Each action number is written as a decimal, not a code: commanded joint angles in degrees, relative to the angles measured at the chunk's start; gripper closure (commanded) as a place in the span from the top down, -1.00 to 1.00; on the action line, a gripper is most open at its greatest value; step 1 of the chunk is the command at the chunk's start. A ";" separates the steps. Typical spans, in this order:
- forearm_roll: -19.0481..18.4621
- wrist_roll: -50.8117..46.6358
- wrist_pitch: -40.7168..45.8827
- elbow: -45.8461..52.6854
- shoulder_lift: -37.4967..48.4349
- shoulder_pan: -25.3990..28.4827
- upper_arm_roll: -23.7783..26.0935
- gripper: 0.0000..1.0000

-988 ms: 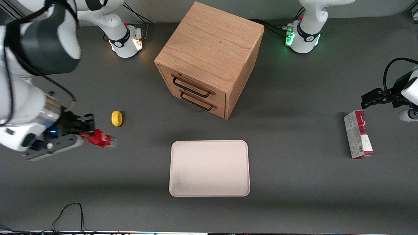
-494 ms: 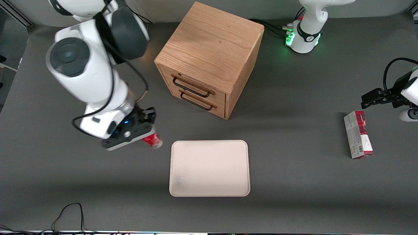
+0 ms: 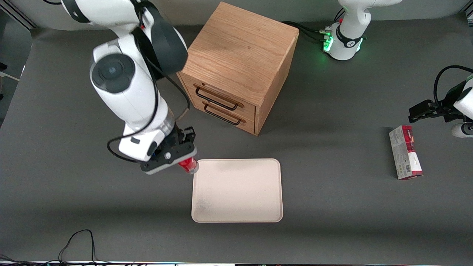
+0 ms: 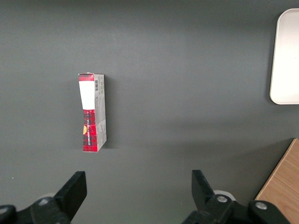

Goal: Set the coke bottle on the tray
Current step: 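Carry the bottle over the cream tray and lower it upright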

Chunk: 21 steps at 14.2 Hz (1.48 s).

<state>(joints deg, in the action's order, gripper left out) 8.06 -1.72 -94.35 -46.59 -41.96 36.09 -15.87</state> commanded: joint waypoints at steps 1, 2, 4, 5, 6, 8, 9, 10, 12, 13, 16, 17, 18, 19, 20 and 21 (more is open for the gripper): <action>-0.85 -0.66 -6.43 2.47 -6.45 -1.19 0.66 -1.00; -0.76 -0.65 -8.63 2.38 -8.29 -1.28 0.75 -1.00; -0.59 -0.65 -12.85 2.12 -11.81 -1.37 0.75 -1.00; -0.59 -0.65 -14.61 2.03 -13.22 -1.46 0.75 -1.00; -0.33 -0.57 -15.68 2.03 -14.19 -1.72 0.92 -1.00; -0.06 -0.48 -17.26 2.03 -15.34 -2.42 1.01 -1.00; 0.03 -0.48 -17.88 1.94 -15.60 -2.52 1.28 -1.00; 0.03 -0.39 -18.67 1.94 -16.22 -2.78 1.54 -1.00; 0.03 -0.57 -19.38 1.94 -16.75 -3.22 2.41 -1.00; 0.03 -0.65 -19.29 1.77 -16.66 -3.31 2.86 -1.00; 0.12 -0.74 -18.07 1.33 -16.14 -3.31 3.04 -1.00; 0.12 -0.66 -17.54 1.33 -16.13 -3.31 3.04 -1.00; 0.12 -0.57 -17.53 1.24 -16.13 -3.31 3.04 -1.00; 0.12 -0.57 -17.53 1.24 -16.13 -3.57 2.95 -1.00; 0.12 -0.83 -17.53 1.15 -16.22 -3.74 2.95 -0.64; 0.12 -0.92 -17.71 0.98 -16.31 -3.75 2.95 0.81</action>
<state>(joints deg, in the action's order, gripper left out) 8.13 -1.72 -112.84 -46.56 -58.09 32.98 -13.37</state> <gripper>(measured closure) 0.683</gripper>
